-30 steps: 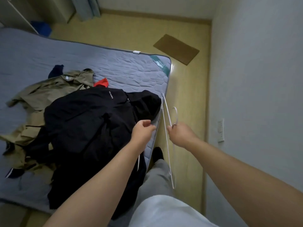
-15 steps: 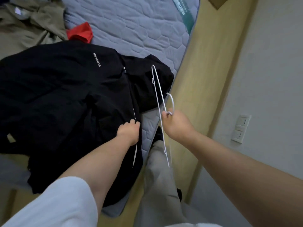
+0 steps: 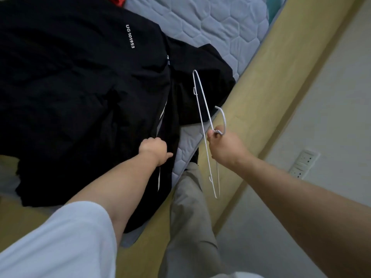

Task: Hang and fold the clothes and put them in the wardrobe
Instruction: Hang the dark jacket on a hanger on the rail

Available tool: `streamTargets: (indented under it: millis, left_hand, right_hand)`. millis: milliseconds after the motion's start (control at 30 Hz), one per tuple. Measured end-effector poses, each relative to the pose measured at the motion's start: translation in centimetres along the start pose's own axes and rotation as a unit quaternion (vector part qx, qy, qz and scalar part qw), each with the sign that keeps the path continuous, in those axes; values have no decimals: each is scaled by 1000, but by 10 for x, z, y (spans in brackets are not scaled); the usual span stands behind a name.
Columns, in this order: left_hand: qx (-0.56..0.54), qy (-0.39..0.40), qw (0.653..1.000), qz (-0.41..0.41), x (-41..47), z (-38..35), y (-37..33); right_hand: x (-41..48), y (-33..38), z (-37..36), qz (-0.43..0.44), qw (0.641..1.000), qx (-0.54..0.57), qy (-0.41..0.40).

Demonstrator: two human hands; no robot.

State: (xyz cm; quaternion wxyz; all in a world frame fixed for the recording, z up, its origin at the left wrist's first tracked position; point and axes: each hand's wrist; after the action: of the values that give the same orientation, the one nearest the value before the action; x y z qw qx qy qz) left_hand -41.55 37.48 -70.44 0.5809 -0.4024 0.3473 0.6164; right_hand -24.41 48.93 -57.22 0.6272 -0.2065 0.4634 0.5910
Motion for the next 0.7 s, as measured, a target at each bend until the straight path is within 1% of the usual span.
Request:
streamTargets:
  millis: [67, 133, 233, 333, 433, 500, 567, 633, 667, 700]
  left_hand:
    - [-15, -38, 998, 40, -19, 8, 5]
    - [-24, -59, 995, 74, -46, 19, 10]
    - [-55, -94, 988, 111, -92, 39, 15]
    - [-117, -169, 970, 129, -134, 68, 17]
    - [-166, -253, 941, 152, -182, 106, 18]
    - [-224, -316, 908, 158, -214, 129, 22]
    - [-276, -368, 873, 162, -244, 146, 26]
    - [-311, -397, 844, 182, -271, 158, 28]
    - [-318, -398, 836, 204, -284, 164, 28]
    - [-312, -388, 836, 232, -294, 170, 27]
  right_hand:
    - [-7, 11, 7, 15, 1000, -19, 2]
    - [-19, 24, 18, 25, 999, -41, 4]
    - [-46, 43, 38, 52, 996, -66, -14]
    - [-73, 58, 52, 83, 994, -67, -27]
    - [-98, 75, 64, 134, 986, -101, -13]
    - [-111, 86, 71, 161, 981, -104, -2]
    - [-121, 93, 79, 177, 981, -75, 7]
    - [-131, 100, 88, 191, 980, -56, 14]
    - [-136, 103, 94, 207, 976, -66, 17]
    - [-138, 106, 100, 220, 973, -74, 21]
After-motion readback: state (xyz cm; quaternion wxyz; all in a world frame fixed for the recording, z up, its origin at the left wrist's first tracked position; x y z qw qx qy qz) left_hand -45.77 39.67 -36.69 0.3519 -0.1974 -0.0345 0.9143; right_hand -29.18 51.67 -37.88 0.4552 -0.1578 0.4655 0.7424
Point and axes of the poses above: each hand's wrist, its own x-axis towards the middle knuckle, its own z-axis out of the back of the hand, y = z × x, and after that the axes turned 3 degrees about -z, right-handed
